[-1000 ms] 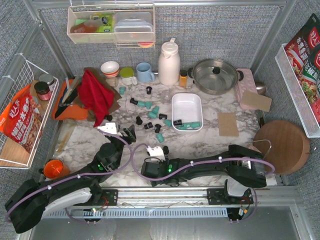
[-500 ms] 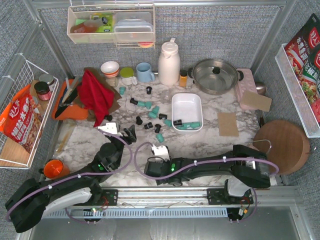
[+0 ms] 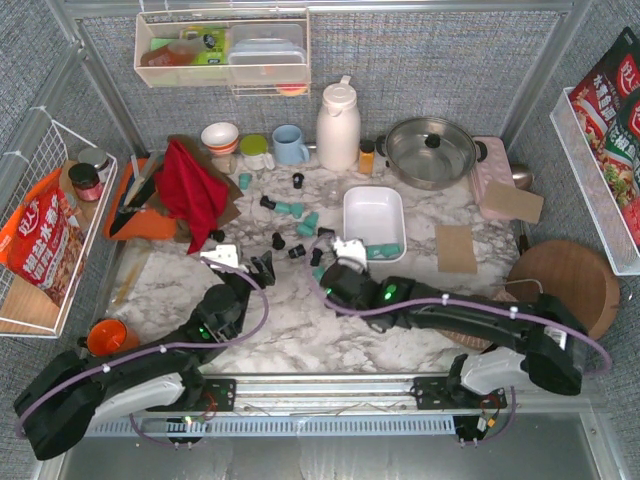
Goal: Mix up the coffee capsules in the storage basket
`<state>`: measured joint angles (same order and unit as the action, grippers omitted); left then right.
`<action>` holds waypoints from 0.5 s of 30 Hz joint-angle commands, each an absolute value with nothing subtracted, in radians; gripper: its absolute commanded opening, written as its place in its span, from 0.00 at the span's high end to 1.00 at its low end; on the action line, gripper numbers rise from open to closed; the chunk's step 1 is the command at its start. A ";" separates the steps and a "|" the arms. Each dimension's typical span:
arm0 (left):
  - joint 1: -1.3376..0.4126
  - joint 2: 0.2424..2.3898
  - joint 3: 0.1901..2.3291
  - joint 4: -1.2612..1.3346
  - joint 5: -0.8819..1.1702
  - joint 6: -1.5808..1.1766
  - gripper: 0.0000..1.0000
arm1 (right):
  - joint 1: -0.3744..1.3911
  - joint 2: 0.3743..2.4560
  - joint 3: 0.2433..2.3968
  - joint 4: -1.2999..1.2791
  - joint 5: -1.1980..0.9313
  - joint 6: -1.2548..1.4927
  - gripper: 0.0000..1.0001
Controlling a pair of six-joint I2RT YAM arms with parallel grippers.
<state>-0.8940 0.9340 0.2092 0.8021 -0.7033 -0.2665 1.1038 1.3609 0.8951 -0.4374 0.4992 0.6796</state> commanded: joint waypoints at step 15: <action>-0.895 1.166 0.394 0.603 -0.334 -0.292 0.22 | 0.536 1.588 1.042 -0.199 0.254 0.334 0.41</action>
<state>-0.8940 1.1255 0.3542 0.7055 -0.4911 -0.2817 0.5747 1.5372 1.0122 -0.2493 0.3603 0.3389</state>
